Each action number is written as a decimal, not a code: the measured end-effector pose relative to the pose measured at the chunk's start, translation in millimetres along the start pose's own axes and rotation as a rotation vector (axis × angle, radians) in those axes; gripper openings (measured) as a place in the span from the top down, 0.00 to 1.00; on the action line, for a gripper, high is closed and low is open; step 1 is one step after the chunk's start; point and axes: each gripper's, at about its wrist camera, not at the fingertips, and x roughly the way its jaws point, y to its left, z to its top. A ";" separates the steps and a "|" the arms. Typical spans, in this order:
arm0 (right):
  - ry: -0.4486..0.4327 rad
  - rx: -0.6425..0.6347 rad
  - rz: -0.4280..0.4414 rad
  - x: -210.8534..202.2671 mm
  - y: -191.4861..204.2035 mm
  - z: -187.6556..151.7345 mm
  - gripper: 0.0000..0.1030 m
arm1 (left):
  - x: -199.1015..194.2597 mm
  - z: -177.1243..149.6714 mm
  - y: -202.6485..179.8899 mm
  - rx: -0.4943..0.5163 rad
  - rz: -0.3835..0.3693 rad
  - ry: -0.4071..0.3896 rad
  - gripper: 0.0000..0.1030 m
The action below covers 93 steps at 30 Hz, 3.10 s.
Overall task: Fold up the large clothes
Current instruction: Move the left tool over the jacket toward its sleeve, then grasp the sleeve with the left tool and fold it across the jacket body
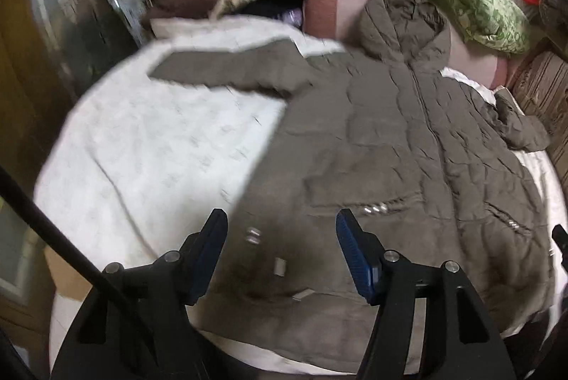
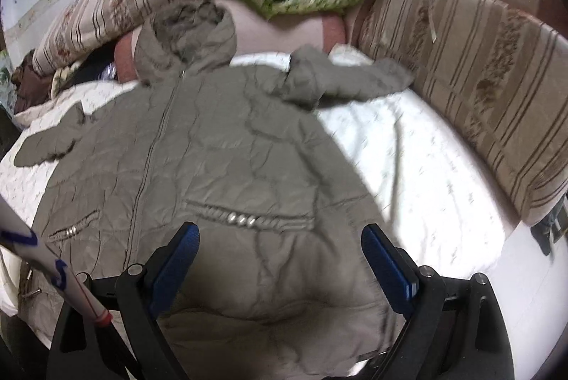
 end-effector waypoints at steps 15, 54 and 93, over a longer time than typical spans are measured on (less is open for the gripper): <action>-0.016 0.068 -0.039 -9.9 -39.9 -5.1 0.08 | 5.1 6.0 -46.6 0.026 -0.068 0.047 0.35; 0.042 -0.231 0.038 19.7 111.7 16.7 0.08 | 136.7 148.0 165.6 -0.353 -0.039 -0.002 0.35; 0.087 -0.056 0.001 54.5 34.1 26.0 0.09 | 94.2 269.1 -47.6 -0.011 -0.463 -0.067 0.91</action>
